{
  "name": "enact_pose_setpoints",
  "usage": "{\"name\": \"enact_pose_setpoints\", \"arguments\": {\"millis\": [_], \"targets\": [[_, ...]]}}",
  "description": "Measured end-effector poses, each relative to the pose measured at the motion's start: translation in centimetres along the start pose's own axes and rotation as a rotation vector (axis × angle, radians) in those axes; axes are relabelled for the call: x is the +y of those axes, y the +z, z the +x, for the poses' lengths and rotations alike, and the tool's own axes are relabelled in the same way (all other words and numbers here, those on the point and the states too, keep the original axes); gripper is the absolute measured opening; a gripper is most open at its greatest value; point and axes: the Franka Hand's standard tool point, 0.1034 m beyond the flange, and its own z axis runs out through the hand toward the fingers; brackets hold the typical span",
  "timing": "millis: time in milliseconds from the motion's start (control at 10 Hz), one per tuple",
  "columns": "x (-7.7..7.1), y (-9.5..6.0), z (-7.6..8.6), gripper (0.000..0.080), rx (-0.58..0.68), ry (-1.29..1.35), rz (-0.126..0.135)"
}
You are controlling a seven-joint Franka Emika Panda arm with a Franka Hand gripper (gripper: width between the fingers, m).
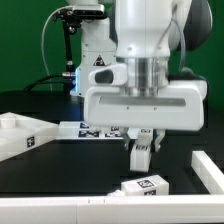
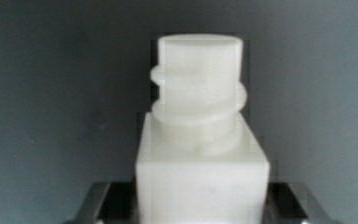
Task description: Assemble square table
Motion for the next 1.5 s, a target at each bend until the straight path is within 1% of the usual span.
{"name": "enact_pose_setpoints", "arguments": {"millis": [100, 400, 500, 600, 700, 800, 1000, 1200, 1300, 1400, 1500], "targets": [[0.1, 0.3, 0.1, 0.0284, -0.002, 0.0, -0.002], [0.1, 0.4, 0.1, 0.0284, -0.004, -0.001, -0.003], [-0.1, 0.4, -0.3, 0.0284, -0.006, 0.008, -0.002], [-0.9, 0.3, -2.5, 0.0284, -0.014, 0.042, 0.002], [-2.2, 0.2, -5.6, 0.0284, -0.012, 0.065, 0.003], [-3.1, 0.4, -8.0, 0.0284, -0.034, 0.058, -0.007], [-2.9, 0.4, -7.5, 0.0284, -0.03, 0.046, -0.006], [-2.9, 0.5, -7.5, 0.0284, -0.031, 0.044, -0.006], [-3.3, 0.4, -7.8, 0.0284, -0.026, 0.054, -0.005], [-5.0, 0.5, -9.5, 0.0284, -0.013, 0.033, 0.001], [-6.2, 0.7, -11.0, 0.0284, -0.014, -0.01, 0.001]]}}
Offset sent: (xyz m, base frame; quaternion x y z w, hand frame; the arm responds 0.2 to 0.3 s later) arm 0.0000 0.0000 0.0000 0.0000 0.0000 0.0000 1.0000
